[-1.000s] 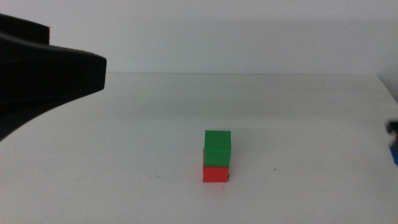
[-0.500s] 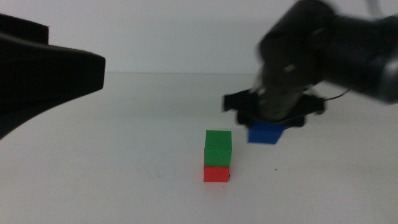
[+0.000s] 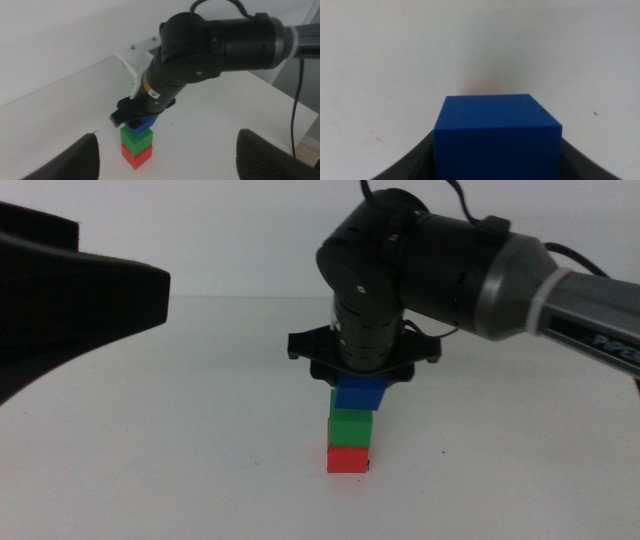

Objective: Stack red cubes first, then green, then blue cubes in a specific spot.

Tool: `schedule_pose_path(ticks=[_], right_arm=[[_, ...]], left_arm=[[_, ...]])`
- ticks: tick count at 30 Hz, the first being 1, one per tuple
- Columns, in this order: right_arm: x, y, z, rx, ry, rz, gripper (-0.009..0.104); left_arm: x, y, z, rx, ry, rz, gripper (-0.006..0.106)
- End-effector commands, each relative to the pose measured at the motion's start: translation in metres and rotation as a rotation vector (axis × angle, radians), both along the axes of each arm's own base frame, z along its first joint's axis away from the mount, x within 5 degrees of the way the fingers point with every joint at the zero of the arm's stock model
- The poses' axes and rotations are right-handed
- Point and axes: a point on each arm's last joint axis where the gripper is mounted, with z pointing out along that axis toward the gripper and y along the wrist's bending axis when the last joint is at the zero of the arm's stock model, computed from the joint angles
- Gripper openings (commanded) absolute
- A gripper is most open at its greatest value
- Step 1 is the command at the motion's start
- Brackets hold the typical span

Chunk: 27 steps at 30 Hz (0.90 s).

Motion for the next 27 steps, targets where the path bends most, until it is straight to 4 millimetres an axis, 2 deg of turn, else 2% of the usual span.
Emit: schedule_pose_path(ticks=[1, 5, 16, 17, 19, 20, 22, 24, 26, 27], right_arm=[[0.003, 0.005, 0.003, 0.0, 0.0, 0.02, 0.001], [0.006, 0.009, -0.007, -0.014, 0.016, 0.023, 0.001], [0.008, 0.013, -0.02, -0.027, 0.052, 0.043, 0.002], [0.008, 0.013, -0.02, -0.027, 0.052, 0.043, 0.007], [0.008, 0.013, -0.02, -0.028, 0.051, 0.043, 0.026], [0.008, 0.013, -0.02, -0.027, 0.052, 0.043, 0.043], [0.008, 0.013, -0.02, -0.027, 0.052, 0.043, 0.063], [0.008, 0.013, -0.02, -0.03, 0.049, 0.044, 0.079], [0.006, 0.01, -0.008, -0.021, 0.022, 0.047, 0.091], [-0.001, -0.002, 0.018, -0.007, -0.042, 0.049, 0.093]], left_arm=[[0.0, 0.001, 0.0, -0.006, -0.016, 0.007, 0.094], [0.0, 0.001, 0.0, -0.006, -0.016, 0.007, 0.094], [0.0, 0.001, 0.001, -0.008, -0.017, 0.007, 0.094], [0.0, 0.001, 0.001, -0.009, -0.016, 0.006, 0.094], [0.0, 0.001, 0.001, -0.009, -0.016, 0.006, 0.094], [0.0, 0.001, 0.001, -0.007, -0.017, 0.007, 0.094], [0.0, 0.001, 0.001, -0.007, -0.017, 0.007, 0.094], [0.0, 0.001, 0.001, -0.007, -0.017, 0.007, 0.094], [0.0, 0.001, 0.001, -0.007, -0.017, 0.007, 0.094], [0.0, 0.001, 0.001, -0.007, -0.017, 0.007, 0.094]])
